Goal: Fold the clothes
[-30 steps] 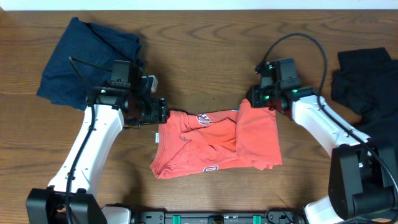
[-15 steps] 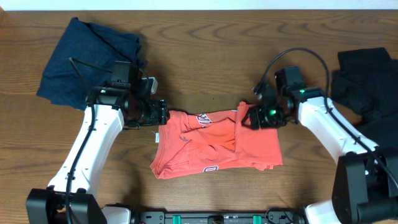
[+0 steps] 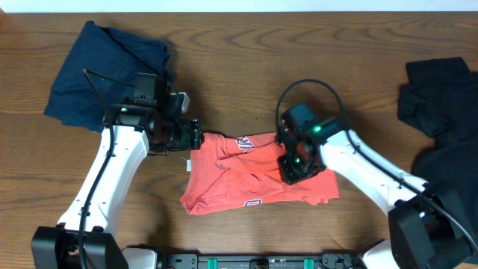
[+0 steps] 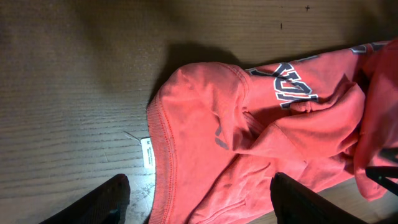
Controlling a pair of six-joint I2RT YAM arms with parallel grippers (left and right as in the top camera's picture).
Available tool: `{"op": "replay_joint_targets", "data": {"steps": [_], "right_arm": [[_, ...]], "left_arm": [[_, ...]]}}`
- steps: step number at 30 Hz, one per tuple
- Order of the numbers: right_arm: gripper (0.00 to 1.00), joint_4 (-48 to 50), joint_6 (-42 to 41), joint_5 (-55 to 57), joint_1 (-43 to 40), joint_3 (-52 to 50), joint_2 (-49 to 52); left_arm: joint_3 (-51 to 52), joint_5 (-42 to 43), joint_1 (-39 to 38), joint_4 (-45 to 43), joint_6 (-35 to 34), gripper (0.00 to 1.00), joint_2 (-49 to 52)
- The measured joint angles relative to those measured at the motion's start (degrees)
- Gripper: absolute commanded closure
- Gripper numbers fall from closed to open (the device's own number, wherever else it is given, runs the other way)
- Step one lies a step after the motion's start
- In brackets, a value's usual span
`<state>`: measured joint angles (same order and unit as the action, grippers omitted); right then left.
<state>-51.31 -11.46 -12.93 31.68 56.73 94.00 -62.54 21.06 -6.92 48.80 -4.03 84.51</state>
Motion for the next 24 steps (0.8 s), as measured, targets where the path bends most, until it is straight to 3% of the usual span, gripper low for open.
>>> {"op": "replay_joint_targets", "data": {"steps": [2, 7, 9, 11, 13, 15, 18, 24], "right_arm": [[0.99, -0.17, -1.77, 0.63, 1.86, -1.22, -0.04], [0.93, -0.59, 0.63, -3.37, 4.66, -1.70, -0.37], [0.77, -0.92, 1.97, -4.07, 4.83, -1.40, -1.40], [0.52, -1.01, 2.67, -3.85, 4.24, -0.74, -3.19], [0.41, -0.92, 2.56, -2.86, 2.97, 0.31, -5.77], [0.40, -0.79, 0.61, -0.70, 0.20, 1.38, -9.31], [0.48, -1.77, -3.52, 1.36, -5.07, 2.34, -13.97], [0.48, -9.14, -11.72, 3.23, -14.27, 2.43, -16.37]], "left_arm": [[0.00, 0.00, 0.00, 0.00, 0.00, 0.27, 0.00], [0.00, 0.00, 0.00, 0.00, 0.00, 0.26, 0.00], [0.00, 0.09, 0.00, -0.02, 0.00, 0.26, 0.00], [0.00, 1.01, 0.00, -0.46, 0.00, 0.27, 0.00], [0.00, 2.89, 0.00, -1.44, 0.04, 0.28, 0.00], [0.02, 6.62, -0.04, -3.67, 0.48, 0.33, 0.00], [-0.04, 12.02, -0.66, -8.96, 1.01, 0.46, 0.00], [-0.07, 18.23, -6.49, -19.45, 1.29, 0.45, 0.09]]}}
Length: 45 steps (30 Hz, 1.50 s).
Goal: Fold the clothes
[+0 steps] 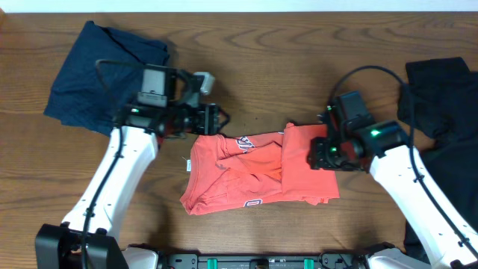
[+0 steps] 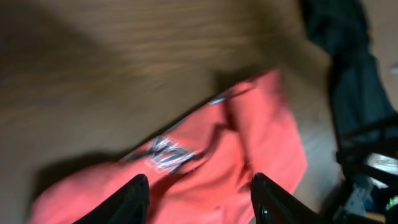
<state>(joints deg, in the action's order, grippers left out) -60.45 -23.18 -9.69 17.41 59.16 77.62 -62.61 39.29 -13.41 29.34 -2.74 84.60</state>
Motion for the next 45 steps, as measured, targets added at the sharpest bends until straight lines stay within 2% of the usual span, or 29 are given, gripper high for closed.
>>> {"op": "replay_joint_targets", "data": {"steps": [6, 10, 14, 15, 19, 23, 27, 31, 32, 34, 43, 45], "right_arm": [[0.51, -2.12, -3.52, -0.76, -1.22, -2.73, 0.31], [0.55, 1.14, -6.36, -1.01, -1.22, -8.37, 0.57], [0.44, 9.07, -7.91, -2.19, -1.22, -15.08, 0.74], [0.45, 11.56, -7.82, -2.84, -1.22, -16.65, 0.74], [0.62, 17.62, -7.80, -4.87, -1.20, -21.20, 0.76], [0.67, 21.31, -8.00, -5.81, -1.22, -24.72, 0.76], [0.78, 23.19, -8.17, -6.10, -1.22, -26.10, 0.59], [0.89, 23.54, -8.20, -5.70, -1.22, -26.38, 0.57], [0.96, 23.52, -8.15, -5.53, -1.22, -26.40, 0.57], [0.99, 23.45, -8.20, -5.16, -1.22, -26.49, 0.57], [0.99, 20.79, -10.29, -4.85, -1.22, -26.36, 0.50], [0.99, 19.98, -10.97, -4.90, -1.22, -26.34, 0.50]], "left_arm": [[-0.26, 2.21, -8.66, -8.24, -0.04, 0.41, 4.94], [-0.31, 2.86, -11.32, -14.40, -1.11, 0.41, 11.37], [-0.33, 4.31, -13.77, -21.94, -2.84, 0.37, 17.68], [-0.33, 4.48, -14.45, -22.93, -3.21, 0.36, 18.78], [-0.33, 5.40, -17.14, -26.27, -4.02, 0.35, 22.53], [-0.33, 5.40, -18.80, -29.07, -4.52, 0.36, 25.38], [-0.33, 4.66, -19.06, -30.21, -4.98, 0.49, 27.87], [-0.33, 3.96, -19.06, -33.29, -6.51, 0.76, 29.68], [-0.33, 3.85, -19.06, -34.01, -6.60, 0.81, 29.86], [-0.33, 3.82, -19.06, -35.65, -7.10, 0.90, 29.86], [-0.33, 4.37, -18.86, -42.47, -9.51, 0.92, 29.86], [-0.33, 4.48, -18.51, -42.73, -9.79, 0.84, 29.86]]}}
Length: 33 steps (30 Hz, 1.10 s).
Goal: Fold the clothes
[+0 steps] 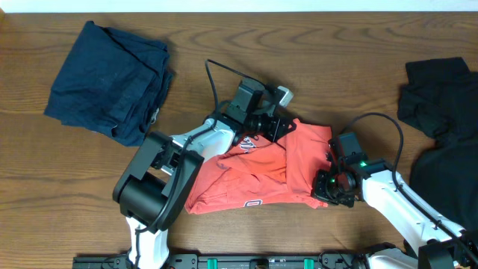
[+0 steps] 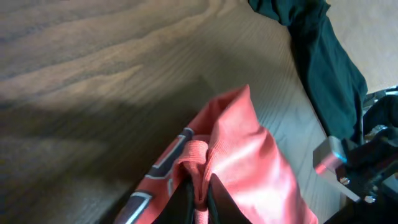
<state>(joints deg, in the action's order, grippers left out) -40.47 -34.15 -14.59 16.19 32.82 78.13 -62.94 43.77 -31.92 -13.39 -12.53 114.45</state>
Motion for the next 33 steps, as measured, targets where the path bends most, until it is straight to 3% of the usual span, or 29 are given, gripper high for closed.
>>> {"op": "replay_joint_targets", "data": {"steps": [2, 4, 7, 12, 15, 23, 33], "right_arm": [[0.99, -0.87, -0.44, -0.09, 0.00, 0.02, -0.02], [0.97, -1.18, -0.83, -0.15, 0.00, 0.02, -0.02], [0.71, -1.49, -1.55, -0.39, 0.00, 0.00, -0.02], [0.66, -1.64, 0.04, -2.10, 0.00, 0.17, -0.31], [0.58, -2.19, 3.30, -3.65, 0.00, 0.59, -0.72], [0.59, -2.95, 9.57, -9.46, 0.02, 4.09, -7.28], [0.48, 0.09, 13.81, -10.45, 4.83, 4.13, -6.47]], "left_arm": [[0.00, -0.24, 0.76, -0.13, -0.90, 0.83, 0.00], [0.00, -0.44, 1.79, 0.00, -1.27, 0.74, 0.00], [0.00, -0.31, 3.17, 0.35, -1.81, 0.72, 0.00], [0.00, 2.67, 5.14, 1.25, -2.12, 0.59, -0.26], [0.00, 5.14, 5.84, 2.49, -2.32, 0.49, -1.51], [-0.04, 6.10, 2.56, 9.60, -0.39, 0.47, -3.32], [-0.04, 1.11, -1.16, 11.02, 2.27, 0.47, -3.34]]}}
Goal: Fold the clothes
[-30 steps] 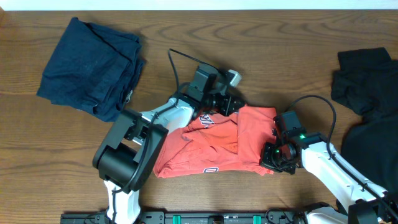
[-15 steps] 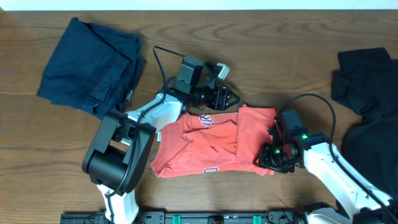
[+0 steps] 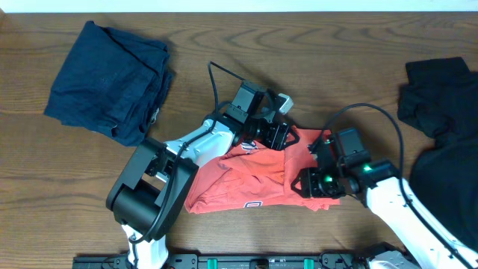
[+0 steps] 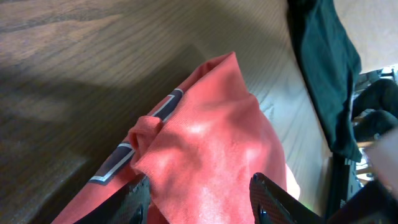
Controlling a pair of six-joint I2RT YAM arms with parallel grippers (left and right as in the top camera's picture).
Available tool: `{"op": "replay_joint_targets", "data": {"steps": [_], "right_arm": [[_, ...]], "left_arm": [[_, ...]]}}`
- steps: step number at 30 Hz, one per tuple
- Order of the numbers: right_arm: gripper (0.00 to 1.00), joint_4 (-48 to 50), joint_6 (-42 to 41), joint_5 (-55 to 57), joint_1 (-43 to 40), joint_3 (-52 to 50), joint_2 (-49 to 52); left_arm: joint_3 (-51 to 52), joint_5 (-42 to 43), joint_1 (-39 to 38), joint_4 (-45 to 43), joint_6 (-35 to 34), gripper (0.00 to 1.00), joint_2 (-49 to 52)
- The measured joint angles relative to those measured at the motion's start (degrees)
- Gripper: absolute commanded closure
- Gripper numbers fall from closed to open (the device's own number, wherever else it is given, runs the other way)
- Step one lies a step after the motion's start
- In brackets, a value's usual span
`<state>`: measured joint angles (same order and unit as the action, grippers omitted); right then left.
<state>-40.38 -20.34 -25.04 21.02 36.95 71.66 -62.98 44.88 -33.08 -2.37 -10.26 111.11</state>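
Note:
A red shirt with printed lettering lies crumpled at the table's middle. Its right part is folded over toward the centre. My left gripper sits at the shirt's upper edge. In the left wrist view it is open, its fingers spread either side of a raised fold of the red shirt. My right gripper rests low on the shirt's lower right part. Whether it holds cloth is hidden from the overhead view.
A folded navy garment lies at the back left. A loose black garment is heaped at the right edge and shows again in the left wrist view. Brown wooden table surrounds the shirt.
My left gripper was shut on a pinch of the shirt's upper edge; now it is open over that fold. My right gripper has shifted a little left along the shirt's lower right.
First my left gripper stood open at the shirt's left collar edge and my right sat on the shirt's right half. Then the right was at the right edge. Later the left pinched the upper edge at mid-shirt, the right at the lower right corner. Now the left is open.

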Motion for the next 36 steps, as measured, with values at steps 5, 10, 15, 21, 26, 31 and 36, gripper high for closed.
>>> {"op": "replay_joint_targets", "data": {"steps": [5, 10, 15, 21, 26, 31, 36], "right_arm": [[0.61, 2.25, -0.83, 2.38, 5.42, 0.02, 5.05], [0.97, 2.38, -5.25, 6.88, 8.68, 0.04, 11.21], [0.99, 2.16, -7.10, 7.82, 8.83, 0.28, 12.50], [0.99, 2.03, -7.74, 8.13, 9.01, 0.39, 12.44], [0.99, 1.97, -7.76, 8.37, 9.27, 0.39, 12.22], [0.99, 1.36, -7.76, 8.41, 9.27, 0.44, 12.20], [0.99, -0.07, -7.76, 8.83, 9.27, 0.46, 11.30]], "left_arm": [[0.00, -1.62, -0.09, 0.46, 0.22, 0.47, 0.00], [0.00, -2.32, -0.09, 0.52, 0.22, 0.54, 0.00], [0.00, -2.89, -0.09, 0.76, 0.92, 0.59, 0.00], [0.00, -2.95, -0.11, 0.85, 1.16, 0.54, 0.00], [0.00, -3.45, -1.20, 0.92, 1.05, 0.67, 0.00], [0.00, -6.56, -3.10, 0.96, 1.14, 0.94, 0.02], [0.00, -9.53, -3.04, 0.55, 1.29, 0.94, 0.04]]}}
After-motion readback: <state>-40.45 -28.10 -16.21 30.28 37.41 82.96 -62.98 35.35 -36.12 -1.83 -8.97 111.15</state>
